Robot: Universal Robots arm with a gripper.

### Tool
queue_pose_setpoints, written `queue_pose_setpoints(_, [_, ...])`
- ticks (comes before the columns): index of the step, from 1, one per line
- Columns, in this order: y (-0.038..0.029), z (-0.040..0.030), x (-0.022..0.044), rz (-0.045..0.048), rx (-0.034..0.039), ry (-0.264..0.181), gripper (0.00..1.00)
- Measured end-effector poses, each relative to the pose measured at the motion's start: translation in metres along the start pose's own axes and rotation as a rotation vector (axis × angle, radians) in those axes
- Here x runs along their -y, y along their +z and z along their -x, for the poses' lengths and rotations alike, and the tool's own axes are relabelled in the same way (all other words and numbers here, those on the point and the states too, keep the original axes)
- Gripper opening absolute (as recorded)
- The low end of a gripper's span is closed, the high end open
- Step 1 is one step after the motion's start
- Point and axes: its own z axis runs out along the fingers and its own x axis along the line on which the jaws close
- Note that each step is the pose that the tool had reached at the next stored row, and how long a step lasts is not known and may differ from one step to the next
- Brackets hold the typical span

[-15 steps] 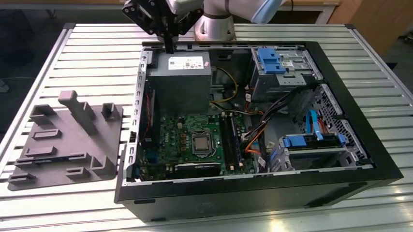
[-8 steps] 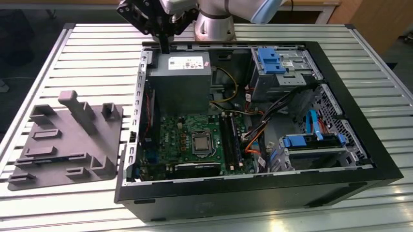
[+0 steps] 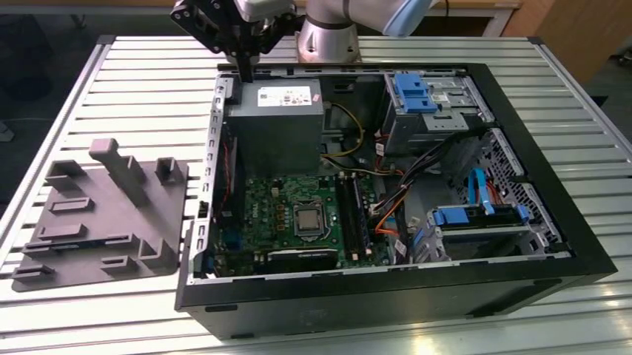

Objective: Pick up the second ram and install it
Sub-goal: 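Reach for the second ram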

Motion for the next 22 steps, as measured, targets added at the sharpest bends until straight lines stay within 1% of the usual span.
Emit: queue_pose_setpoints(22, [-0.0006,-0.0239,0.0018,0.0001,0.0000,0.000,0.11])
